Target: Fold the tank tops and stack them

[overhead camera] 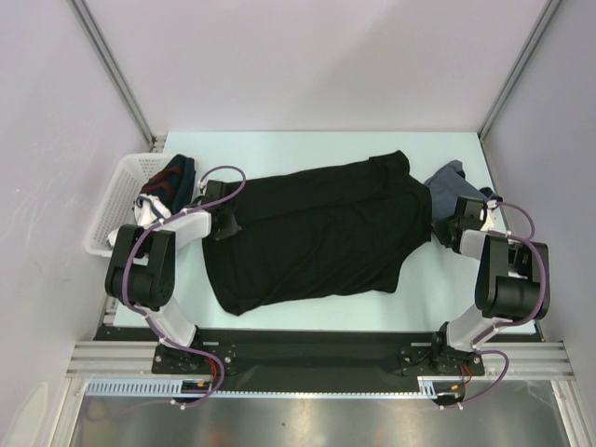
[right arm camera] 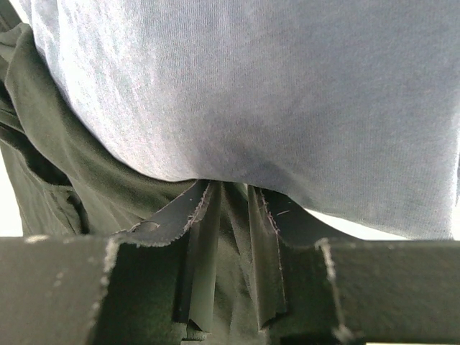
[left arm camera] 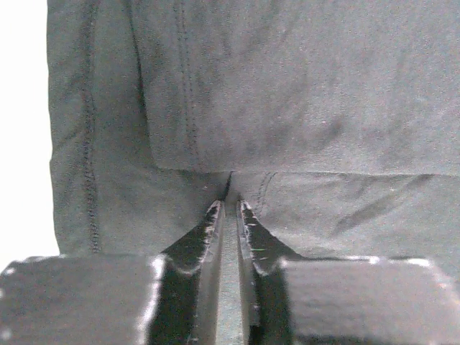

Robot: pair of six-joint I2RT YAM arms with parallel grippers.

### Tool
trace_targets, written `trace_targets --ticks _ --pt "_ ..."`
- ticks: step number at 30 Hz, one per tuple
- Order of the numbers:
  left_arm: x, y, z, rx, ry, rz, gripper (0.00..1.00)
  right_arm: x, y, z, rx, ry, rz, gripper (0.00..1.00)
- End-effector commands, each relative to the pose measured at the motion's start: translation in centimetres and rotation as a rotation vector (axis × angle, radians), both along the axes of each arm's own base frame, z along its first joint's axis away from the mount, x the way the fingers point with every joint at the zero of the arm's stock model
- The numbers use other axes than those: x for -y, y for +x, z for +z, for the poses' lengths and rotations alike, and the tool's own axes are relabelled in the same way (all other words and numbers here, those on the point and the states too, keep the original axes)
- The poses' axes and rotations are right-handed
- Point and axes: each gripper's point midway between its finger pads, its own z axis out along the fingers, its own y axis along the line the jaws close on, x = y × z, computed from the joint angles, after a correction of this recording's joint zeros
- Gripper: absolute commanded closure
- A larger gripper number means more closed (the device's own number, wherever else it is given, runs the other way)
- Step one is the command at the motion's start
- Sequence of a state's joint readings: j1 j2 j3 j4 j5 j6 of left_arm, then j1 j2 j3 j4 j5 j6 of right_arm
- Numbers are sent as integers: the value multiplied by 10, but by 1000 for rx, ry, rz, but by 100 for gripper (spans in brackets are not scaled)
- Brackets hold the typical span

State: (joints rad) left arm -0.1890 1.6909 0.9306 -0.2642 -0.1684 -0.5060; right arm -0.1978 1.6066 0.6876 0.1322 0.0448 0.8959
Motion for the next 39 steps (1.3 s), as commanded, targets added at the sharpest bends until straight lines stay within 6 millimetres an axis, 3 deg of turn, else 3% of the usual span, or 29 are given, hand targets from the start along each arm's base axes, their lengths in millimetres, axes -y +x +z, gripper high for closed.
trace_targets --ticks 1,3,9,15,20,24,30,39 --pt "-6 -5 -4 -22 35 -14 88 8 -2 8 18 -38 -14 73" --pt "-6 -6 -7 -32 33 -17 100 9 -3 9 17 -41 -17 74" --pt "-10 -9 9 -1 40 -6 100 12 -4 10 12 -54 -30 73" --pt "-21 -9 36 62 11 48 100 16 -7 7 6 -42 -46 63" --pt "-25 -4 44 101 -49 64 100 16 -6 6 16 -24 -46 61" --pt "-3 -5 42 93 -62 -9 69 14 -4 8 31 -16 -39 56" --pt "14 -8 27 52 -48 -50 67 14 -4 9 34 -13 -34 56" --pt "7 -15 -4 -28 -10 -29 64 13 -5 12 44 -12 -27 56"
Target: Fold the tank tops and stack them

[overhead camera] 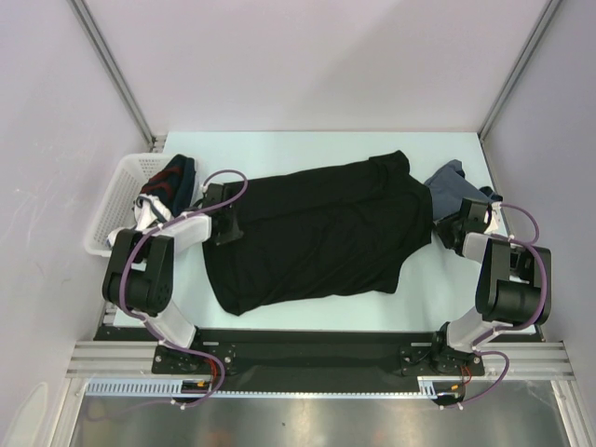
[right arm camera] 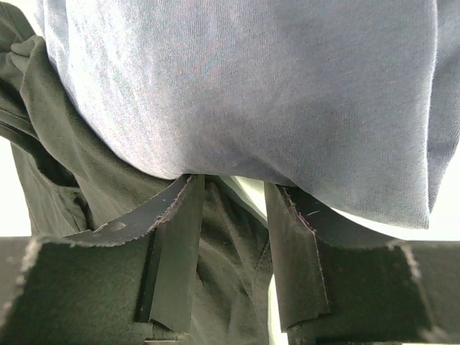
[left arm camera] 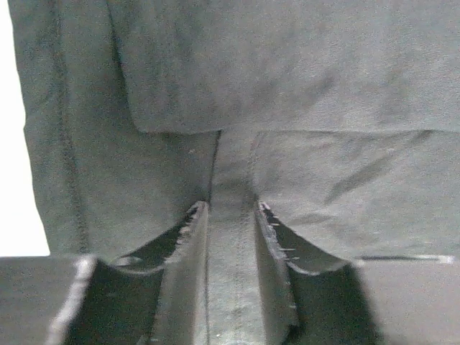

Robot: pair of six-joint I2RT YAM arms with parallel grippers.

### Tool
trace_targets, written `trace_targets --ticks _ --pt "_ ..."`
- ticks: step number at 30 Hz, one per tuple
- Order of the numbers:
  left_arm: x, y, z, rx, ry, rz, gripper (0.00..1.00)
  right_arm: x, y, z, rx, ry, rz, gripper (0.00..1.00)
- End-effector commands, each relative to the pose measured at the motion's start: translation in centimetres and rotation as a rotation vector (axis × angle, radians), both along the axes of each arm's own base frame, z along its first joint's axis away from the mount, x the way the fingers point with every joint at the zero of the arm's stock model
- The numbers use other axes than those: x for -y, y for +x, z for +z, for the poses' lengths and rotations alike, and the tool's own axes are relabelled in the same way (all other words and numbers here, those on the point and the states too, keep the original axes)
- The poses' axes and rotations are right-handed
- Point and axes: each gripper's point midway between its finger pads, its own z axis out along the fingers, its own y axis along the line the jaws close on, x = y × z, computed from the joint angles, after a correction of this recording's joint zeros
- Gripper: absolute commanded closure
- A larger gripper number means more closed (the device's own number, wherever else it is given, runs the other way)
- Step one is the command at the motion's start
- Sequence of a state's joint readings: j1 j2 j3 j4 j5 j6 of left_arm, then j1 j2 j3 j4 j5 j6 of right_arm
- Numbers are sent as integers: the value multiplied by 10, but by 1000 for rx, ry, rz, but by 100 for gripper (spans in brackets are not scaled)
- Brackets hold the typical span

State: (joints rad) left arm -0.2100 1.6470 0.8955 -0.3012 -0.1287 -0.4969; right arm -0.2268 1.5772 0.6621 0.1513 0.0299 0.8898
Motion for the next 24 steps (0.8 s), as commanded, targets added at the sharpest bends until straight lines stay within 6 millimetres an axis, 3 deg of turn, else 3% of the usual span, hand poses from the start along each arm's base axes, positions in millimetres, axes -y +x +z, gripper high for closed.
trace_targets --ticks 1,3,7,14,20,24 --pt "-5 4 -4 6 14 24 61 5 -2 6 19 -12 -12 56" --pt "-6 3 -6 9 19 30 54 5 -2 7 21 -12 -14 56" --pt "-4 4 -11 -1 9 23 56 5 -1 9 30 -13 -12 56" --pt "-6 2 -10 6 17 34 98 6 -2 9 32 -13 -15 56" --pt "-18 4 7 38 35 83 100 7 -3 8 25 -19 -20 56" --pt "-27 5 33 97 21 122 100 10 -5 7 18 -17 -32 53"
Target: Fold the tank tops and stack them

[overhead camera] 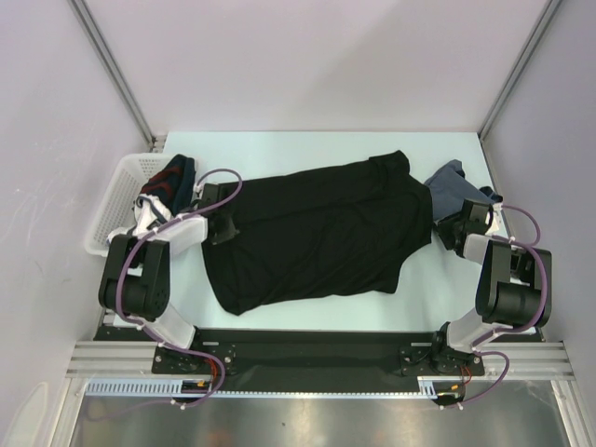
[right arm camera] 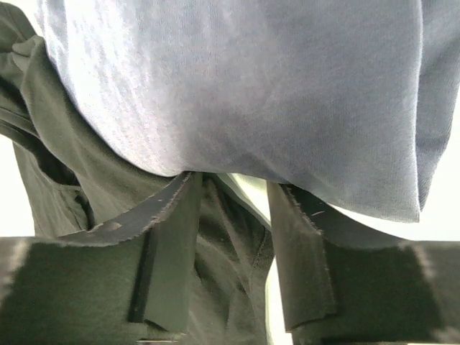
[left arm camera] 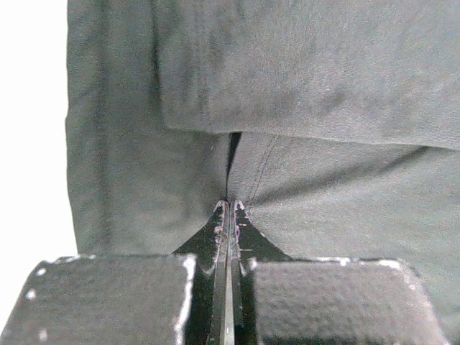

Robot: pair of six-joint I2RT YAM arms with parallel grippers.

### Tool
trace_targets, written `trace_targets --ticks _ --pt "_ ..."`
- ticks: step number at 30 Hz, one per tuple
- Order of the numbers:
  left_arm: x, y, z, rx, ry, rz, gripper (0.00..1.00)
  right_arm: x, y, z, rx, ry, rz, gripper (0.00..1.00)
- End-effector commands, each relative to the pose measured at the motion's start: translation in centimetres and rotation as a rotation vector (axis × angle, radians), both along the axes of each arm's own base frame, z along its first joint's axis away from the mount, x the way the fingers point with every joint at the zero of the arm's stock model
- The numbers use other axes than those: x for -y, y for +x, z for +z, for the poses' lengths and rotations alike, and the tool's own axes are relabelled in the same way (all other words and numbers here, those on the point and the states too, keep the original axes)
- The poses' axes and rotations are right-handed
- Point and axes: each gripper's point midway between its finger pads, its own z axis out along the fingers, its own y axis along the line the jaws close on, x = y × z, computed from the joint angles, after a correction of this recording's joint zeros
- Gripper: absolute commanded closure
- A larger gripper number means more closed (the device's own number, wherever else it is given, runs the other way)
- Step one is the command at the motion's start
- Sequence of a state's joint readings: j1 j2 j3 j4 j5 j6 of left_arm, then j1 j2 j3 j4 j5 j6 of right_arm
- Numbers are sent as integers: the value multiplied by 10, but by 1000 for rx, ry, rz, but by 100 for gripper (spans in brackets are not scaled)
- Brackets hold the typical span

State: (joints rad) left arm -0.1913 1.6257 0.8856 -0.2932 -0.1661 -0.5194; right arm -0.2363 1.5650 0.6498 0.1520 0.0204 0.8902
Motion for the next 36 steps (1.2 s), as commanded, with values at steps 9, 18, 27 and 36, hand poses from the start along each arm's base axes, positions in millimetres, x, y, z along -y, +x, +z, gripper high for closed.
trace_targets --ticks 9,18,27,36 --pt "-38 -9 42 131 -104 155 100 15 5 -4 -8 3 -43 38" --pt "-46 -16 17 82 -129 196 100 38 21 -9 -40 31 -139 30" --pt "-71 -17 -4 43 -102 255 100 64 36 2 -26 13 -209 25" --pt "-76 -14 -9 42 -72 249 100 39 56 8 -6 5 -90 24"
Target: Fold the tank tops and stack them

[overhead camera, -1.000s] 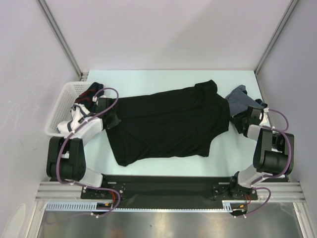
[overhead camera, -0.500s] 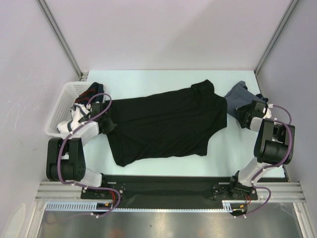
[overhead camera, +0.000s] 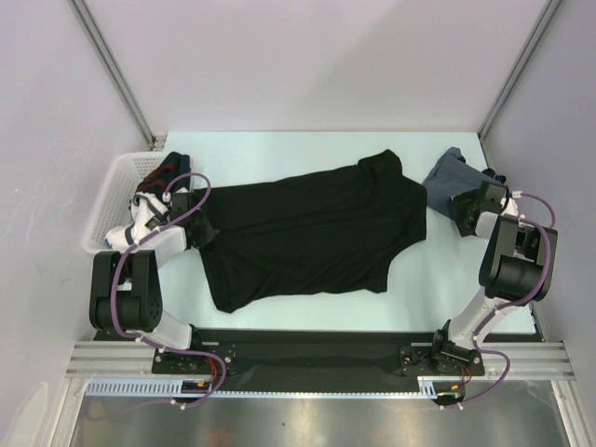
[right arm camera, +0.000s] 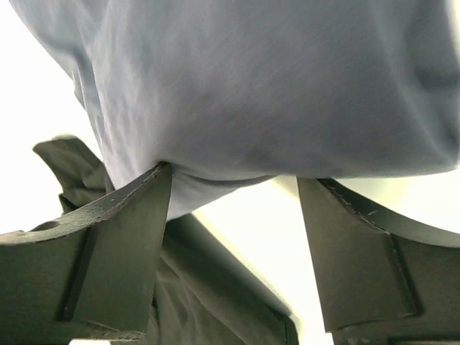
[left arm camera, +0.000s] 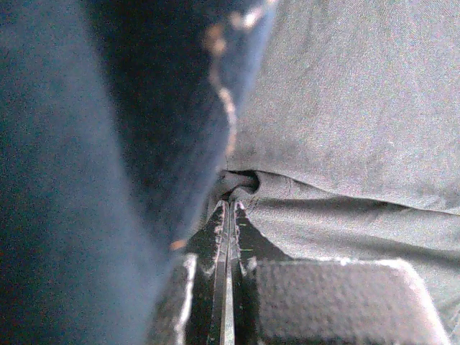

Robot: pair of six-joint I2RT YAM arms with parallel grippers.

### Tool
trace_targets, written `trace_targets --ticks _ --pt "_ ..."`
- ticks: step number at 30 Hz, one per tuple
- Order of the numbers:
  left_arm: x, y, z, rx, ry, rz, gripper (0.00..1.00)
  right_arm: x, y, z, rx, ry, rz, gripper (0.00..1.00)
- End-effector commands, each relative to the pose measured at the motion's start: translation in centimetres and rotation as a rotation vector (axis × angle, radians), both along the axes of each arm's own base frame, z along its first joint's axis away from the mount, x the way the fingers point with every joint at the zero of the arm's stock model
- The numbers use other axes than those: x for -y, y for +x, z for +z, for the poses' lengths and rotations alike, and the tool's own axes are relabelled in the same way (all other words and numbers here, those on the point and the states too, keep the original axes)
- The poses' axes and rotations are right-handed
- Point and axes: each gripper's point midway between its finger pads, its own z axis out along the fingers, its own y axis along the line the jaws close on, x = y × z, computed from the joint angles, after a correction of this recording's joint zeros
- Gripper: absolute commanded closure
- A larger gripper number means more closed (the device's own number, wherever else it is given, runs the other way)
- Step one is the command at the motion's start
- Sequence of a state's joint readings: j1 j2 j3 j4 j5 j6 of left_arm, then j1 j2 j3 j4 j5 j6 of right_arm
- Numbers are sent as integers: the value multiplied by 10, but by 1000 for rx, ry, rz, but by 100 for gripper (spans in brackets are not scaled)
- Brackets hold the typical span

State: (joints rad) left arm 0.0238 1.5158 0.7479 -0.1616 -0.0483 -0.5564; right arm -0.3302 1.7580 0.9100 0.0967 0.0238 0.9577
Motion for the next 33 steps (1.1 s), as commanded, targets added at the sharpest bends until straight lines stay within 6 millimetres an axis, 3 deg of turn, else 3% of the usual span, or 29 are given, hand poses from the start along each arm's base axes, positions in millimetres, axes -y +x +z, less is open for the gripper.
trace_targets --ticks 1,2,9,11,13,14,15,17,20,26,28,31,33 --pt "-22 -11 -14 -61 47 64 100 -21 3 -3 -30 -48 74 25" --pt "-22 -10 -12 -55 50 59 100 -33 6 -2 -24 -58 110 27" --pt "-20 -6 -6 -36 64 47 100 -70 14 -6 -15 -42 169 34" --pt "-20 -6 -6 -40 77 45 100 -71 25 -3 -3 -40 166 35" --pt "-21 -6 -6 -45 85 45 99 -72 32 -17 -32 -18 159 36" --pt "-21 -6 -6 -47 87 41 100 -71 48 -7 -3 -17 164 38" --pt "-21 -6 -7 -49 88 40 100 -71 51 -11 -21 -3 163 39" --pt "-21 -5 -6 -48 97 30 100 -63 59 -20 -38 7 139 40" --pt "-18 -3 -6 -60 128 10 100 -51 79 -11 4 8 121 40" --pt "-1 4 -9 -78 143 -32 100 -46 93 9 35 -20 163 29" --pt "0 6 -8 -73 143 -36 100 -55 89 13 55 -8 214 24" --pt "-1 6 -3 -64 153 -37 98 -67 88 35 130 -24 295 19" --pt "0 5 0 -57 160 -45 94 -85 85 45 148 -19 371 14"
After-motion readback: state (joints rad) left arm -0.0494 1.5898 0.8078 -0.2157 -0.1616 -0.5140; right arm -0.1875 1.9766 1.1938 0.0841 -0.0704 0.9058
